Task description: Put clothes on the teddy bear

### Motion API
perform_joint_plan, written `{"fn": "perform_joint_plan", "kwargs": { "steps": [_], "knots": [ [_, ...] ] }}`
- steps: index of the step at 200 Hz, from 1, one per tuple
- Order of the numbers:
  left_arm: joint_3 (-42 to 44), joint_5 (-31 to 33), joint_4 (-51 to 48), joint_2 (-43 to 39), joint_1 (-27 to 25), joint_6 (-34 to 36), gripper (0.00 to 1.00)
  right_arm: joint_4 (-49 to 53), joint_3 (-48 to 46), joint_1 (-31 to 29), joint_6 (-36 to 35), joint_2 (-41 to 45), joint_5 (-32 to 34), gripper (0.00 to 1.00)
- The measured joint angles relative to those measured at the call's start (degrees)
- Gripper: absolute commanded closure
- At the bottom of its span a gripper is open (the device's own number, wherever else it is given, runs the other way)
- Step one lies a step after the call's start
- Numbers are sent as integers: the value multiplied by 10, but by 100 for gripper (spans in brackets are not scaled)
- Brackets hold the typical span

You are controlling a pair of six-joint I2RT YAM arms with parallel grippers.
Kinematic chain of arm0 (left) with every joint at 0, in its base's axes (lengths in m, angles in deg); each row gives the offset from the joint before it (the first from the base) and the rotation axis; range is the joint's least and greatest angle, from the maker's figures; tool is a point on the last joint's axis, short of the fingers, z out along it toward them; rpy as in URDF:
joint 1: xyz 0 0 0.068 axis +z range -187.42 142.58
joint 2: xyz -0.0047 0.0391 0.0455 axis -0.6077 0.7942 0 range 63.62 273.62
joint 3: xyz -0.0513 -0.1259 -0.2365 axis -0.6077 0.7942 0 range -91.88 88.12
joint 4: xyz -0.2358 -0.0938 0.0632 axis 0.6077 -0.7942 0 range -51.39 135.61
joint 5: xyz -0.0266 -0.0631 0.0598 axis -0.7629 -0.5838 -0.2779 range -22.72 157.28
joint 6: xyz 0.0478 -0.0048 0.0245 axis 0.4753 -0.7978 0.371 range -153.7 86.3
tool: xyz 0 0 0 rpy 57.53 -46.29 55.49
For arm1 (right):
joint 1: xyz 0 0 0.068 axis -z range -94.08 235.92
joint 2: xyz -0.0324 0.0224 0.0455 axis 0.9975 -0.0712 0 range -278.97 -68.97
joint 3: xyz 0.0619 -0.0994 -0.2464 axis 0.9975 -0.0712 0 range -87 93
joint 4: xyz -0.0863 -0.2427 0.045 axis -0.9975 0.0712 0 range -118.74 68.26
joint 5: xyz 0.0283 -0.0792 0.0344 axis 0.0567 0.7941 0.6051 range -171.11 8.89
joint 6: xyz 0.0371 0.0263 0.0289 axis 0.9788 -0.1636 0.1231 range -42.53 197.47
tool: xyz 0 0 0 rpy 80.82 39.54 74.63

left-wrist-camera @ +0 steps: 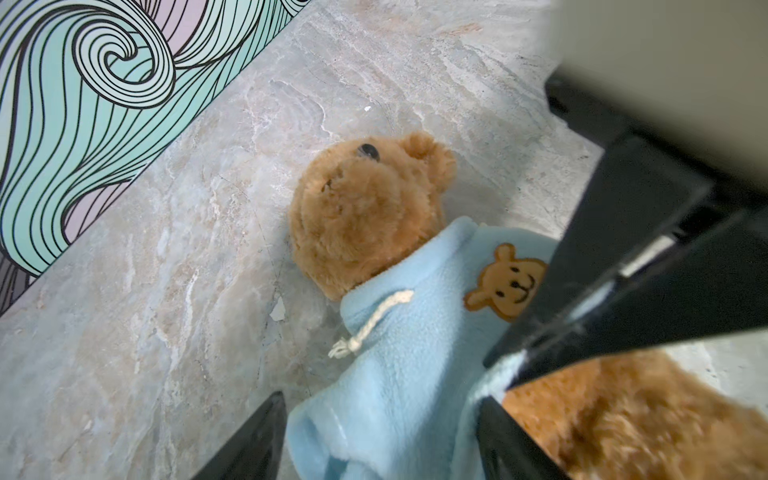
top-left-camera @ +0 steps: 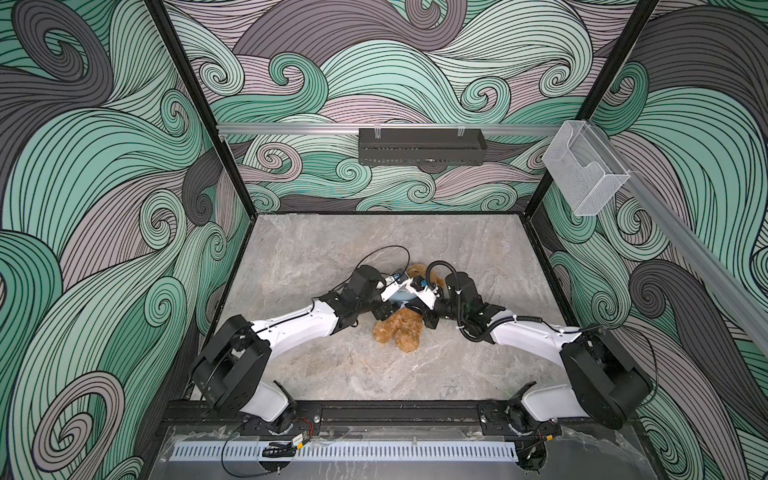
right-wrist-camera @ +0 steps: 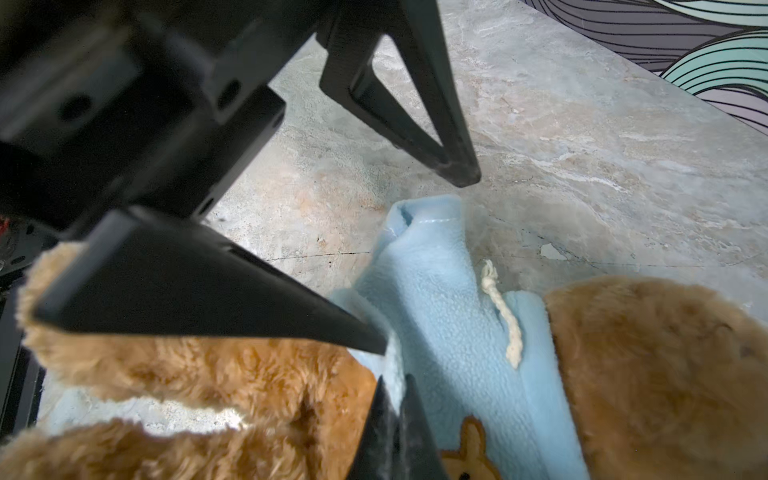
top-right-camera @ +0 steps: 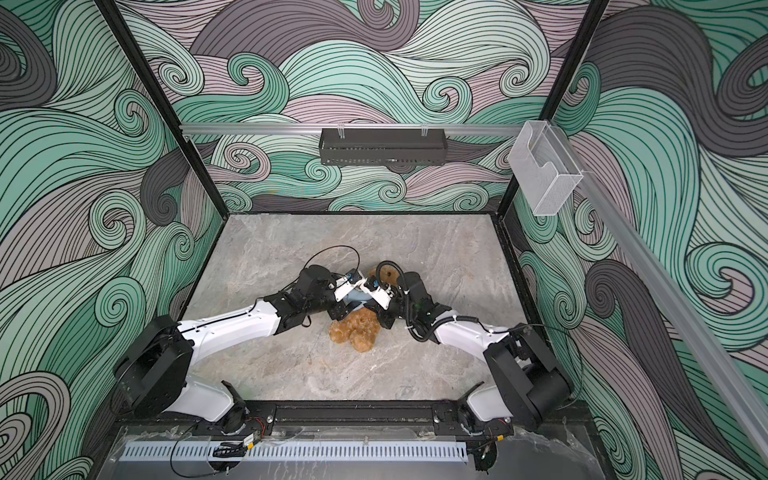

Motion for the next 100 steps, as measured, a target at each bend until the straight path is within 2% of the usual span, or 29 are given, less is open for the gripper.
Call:
{"fn": "perform_joint_plan", "kwargs": {
  "steps": [50,100],
  "knots": [
    [-14,4,10,21,-1,2,25,1,-1,7,10,0,-7,100],
    [17,3,10,-24,-4,40,24,2,-1,12,8,0,-17,100]
  ]
}}
